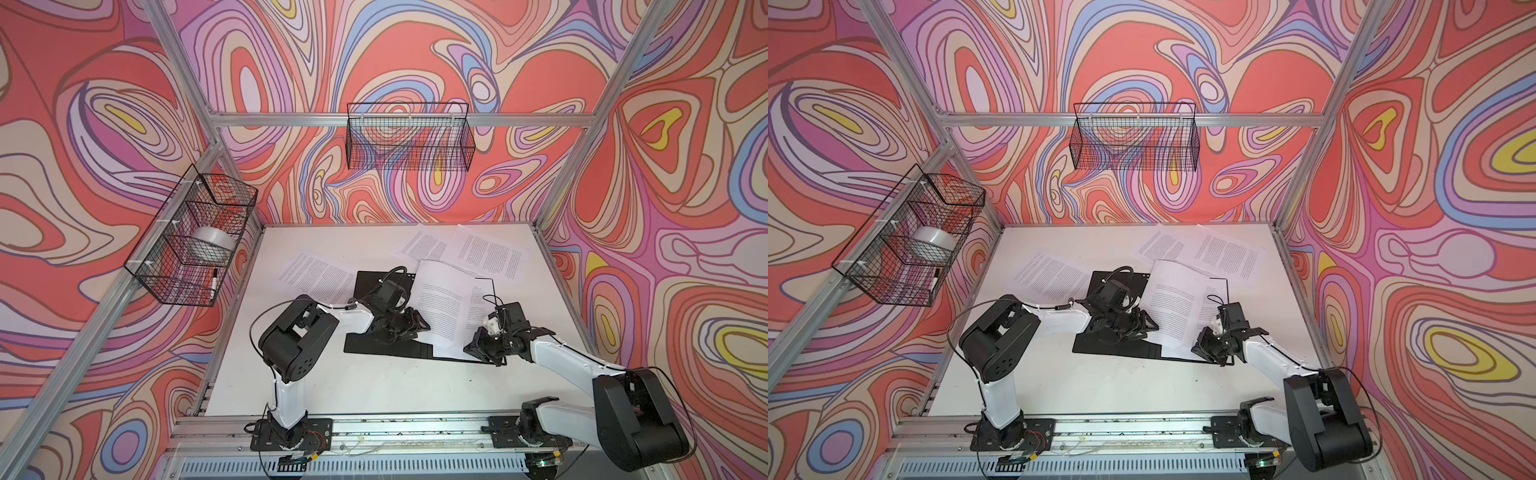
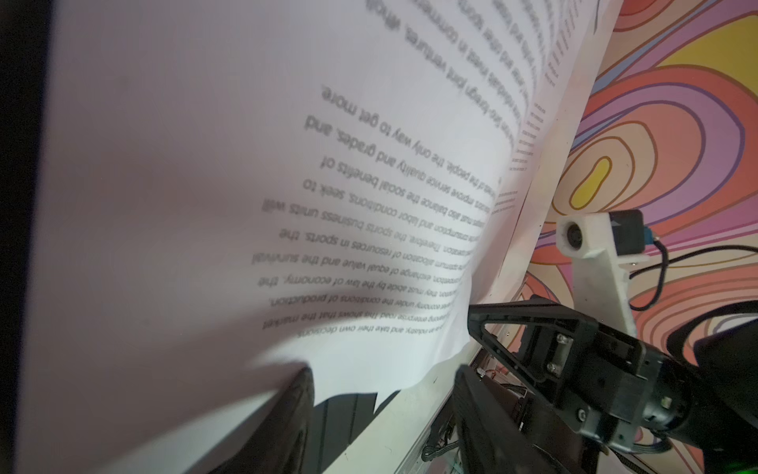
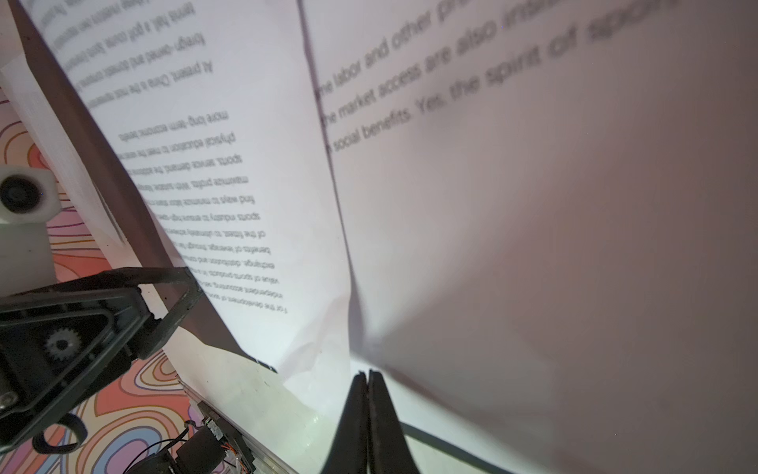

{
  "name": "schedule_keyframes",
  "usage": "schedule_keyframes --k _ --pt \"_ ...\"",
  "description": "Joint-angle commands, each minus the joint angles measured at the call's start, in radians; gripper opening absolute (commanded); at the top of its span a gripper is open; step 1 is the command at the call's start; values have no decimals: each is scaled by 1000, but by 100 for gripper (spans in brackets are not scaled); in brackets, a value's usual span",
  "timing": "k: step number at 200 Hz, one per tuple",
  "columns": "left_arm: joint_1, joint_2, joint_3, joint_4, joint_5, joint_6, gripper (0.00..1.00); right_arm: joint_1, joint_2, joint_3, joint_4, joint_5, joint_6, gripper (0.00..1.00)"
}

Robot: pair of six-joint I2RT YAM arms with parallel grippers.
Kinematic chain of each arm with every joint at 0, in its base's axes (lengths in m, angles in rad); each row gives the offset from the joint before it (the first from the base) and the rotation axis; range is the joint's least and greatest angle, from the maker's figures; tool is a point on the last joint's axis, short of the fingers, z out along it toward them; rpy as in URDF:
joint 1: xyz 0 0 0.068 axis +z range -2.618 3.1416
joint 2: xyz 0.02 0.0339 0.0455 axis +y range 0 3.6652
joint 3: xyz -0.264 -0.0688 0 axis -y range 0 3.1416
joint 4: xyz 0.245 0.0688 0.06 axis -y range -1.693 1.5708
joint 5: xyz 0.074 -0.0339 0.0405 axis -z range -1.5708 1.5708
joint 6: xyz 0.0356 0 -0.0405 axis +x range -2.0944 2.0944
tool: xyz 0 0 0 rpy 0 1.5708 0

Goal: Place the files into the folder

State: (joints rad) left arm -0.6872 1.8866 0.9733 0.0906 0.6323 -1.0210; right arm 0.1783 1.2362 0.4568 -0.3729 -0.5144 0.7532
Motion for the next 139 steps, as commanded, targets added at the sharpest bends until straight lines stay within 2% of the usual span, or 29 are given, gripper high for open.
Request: schedule_keyframes --k 1,27,36,46,74,95,121,139 --pt "17 45 -38 -130 -99 18 56 4 -31 31 19 -19 15 0" --pt "17 24 -30 -147 -106 28 56 4 -41 43 -1 -44 23 0" --pt "17 25 -27 -152 -109 28 56 4 -59 57 -39 4 6 12" --pt "17 27 -29 -148 -102 27 56 1 -71 70 -59 43 -12 20" --pt "18 26 -41 -142 -99 32 56 -30 -44 120 -69 29 -36 47" --pt "18 26 -48 -141 -95 34 56 -83 -12 127 -12 -26 -38 63" --pt "18 29 -51 -128 -94 30 56 -106 76 159 63 -91 -39 72" --pt "18 34 -51 -120 -88 27 55 -116 131 177 83 -92 -46 74"
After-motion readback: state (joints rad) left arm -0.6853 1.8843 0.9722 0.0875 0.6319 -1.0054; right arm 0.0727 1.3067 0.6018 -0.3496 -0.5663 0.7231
